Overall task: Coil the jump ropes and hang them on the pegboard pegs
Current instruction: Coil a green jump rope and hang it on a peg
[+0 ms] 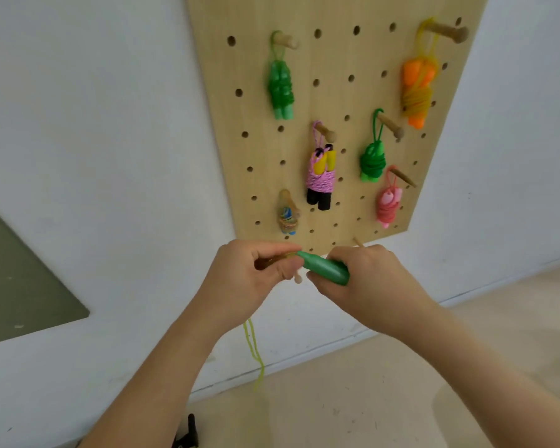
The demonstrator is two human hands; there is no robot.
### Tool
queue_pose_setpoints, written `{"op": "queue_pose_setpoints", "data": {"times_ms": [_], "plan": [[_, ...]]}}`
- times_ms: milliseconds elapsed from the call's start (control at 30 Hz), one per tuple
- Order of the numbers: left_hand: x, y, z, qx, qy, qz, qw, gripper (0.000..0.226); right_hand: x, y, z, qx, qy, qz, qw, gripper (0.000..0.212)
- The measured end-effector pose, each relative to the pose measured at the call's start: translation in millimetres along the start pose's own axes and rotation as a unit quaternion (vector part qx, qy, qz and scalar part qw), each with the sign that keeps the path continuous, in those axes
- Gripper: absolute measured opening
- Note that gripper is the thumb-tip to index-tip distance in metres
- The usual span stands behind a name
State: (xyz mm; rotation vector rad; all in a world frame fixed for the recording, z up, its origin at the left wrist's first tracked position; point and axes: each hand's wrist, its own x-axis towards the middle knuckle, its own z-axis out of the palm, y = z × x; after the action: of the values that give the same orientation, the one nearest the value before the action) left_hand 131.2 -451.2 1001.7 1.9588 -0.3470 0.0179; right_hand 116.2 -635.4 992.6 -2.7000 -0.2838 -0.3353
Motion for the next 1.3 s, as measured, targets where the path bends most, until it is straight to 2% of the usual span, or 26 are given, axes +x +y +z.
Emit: {"op": "queue_pose_setpoints", "data": {"times_ms": [67,133,233,333,467,533,567,600,667,700,733,767,833,900,967,1033,1100,1167,1200,1267,1300], "plan": [[6.7,5.1,17.3,0.042,0.001,0.018,0.999,0.023,-4.0,13.4,-11.4,-0.023,-0.028,0.017,0.999,0.038],[14.7,8.8,32.9,0.035,0.002,0.020,0.999,0.027,-8.2,24.6,-20.9,-0.023,-0.058,0.030,0.998,0.043],[27.2,14.2,53.2,-0.031,0.009,-0.006,0.999,0.024,-14.0,40.4,-37.7,0.081,-0.117,0.055,0.988,0.055],[39.1,17.1,67.3,-0.101,0.012,-0.032,0.994,0.021,-15.9,61.5,-47.0,0.220,-0.155,0.074,0.960,0.050],[53.4,14.8,86.4,-0.142,-0.018,-0.049,0.988,0.021,-17.3,76.4,-41.0,0.275,-0.133,0.121,0.945,0.071],[59.1,12.9,92.3,-0.192,-0.017,-0.068,0.979,0.020,-17.7,78.0,-37.3,0.314,-0.119,0.147,0.931,0.068],[61.5,12.4,94.6,-0.228,-0.010,-0.078,0.970,0.018,-18.2,78.1,-36.3,0.365,-0.120,0.169,0.908,0.062],[63.3,12.6,97.9,-0.269,0.002,-0.087,0.959,0.014,-18.3,78.0,-35.9,0.440,-0.122,0.196,0.868,0.055],[65.6,11.9,108.9,-0.326,0.039,-0.098,0.940,0.008,-17.0,77.2,-35.0,0.600,-0.125,0.254,0.748,0.051],[65.4,9.5,116.5,-0.319,0.062,-0.092,0.941,0.010,-15.3,75.4,-33.8,0.662,-0.121,0.279,0.685,0.050],[63.7,6.2,124.8,-0.286,0.083,-0.077,0.952,0.014,-13.1,73.7,-31.4,0.704,-0.111,0.298,0.635,0.048],[61.0,1.8,133.3,-0.235,0.095,-0.053,0.966,0.018,-10.9,72.0,-28.5,0.732,-0.098,0.309,0.599,0.046],[53.7,-4.6,143.1,-0.116,0.080,0.003,0.990,0.023,-7.9,68.6,-24.3,0.758,-0.066,0.318,0.565,0.044],[51.5,-9.9,141.7,0.019,0.043,0.058,0.997,0.024,-8.0,67.6,-21.2,0.750,-0.037,0.320,0.578,0.040],[51.4,-11.1,134.5,0.188,0.006,0.117,0.975,0.021,-8.9,67.4,-17.8,0.722,-0.007,0.325,0.611,0.034],[48.2,-5.9,129.2,0.391,-0.001,0.180,0.903,0.029,-7.6,68.4,-12.1,0.679,0.041,0.334,0.653,0.029],[40.4,-0.2,128.7,0.480,-0.009,0.247,0.842,0.037,-6.5,69.4,-5.5,0.583,0.084,0.323,0.741,0.024],[37.9,1.0,124.7,0.448,-0.018,0.333,0.829,0.025,-8.9,72.7,-0.8,0.465,0.091,0.266,0.840,0.021],[40.7,-1.6,119.5,0.401,-0.032,0.374,0.836,0.019,-11.0,74.4,-0.6,0.419,0.079,0.229,0.875,0.021],[45.6,1.7,105.3,0.317,-0.077,0.394,0.859,0.007,-13.8,77.7,-5.0,0.358,0.032,0.175,0.917,0.032],[45.8,5.8,99.8,0.283,-0.085,0.378,0.877,0.008,-14.4,78.9,-8.5,0.338,0.005,0.160,0.927,0.039]]}}
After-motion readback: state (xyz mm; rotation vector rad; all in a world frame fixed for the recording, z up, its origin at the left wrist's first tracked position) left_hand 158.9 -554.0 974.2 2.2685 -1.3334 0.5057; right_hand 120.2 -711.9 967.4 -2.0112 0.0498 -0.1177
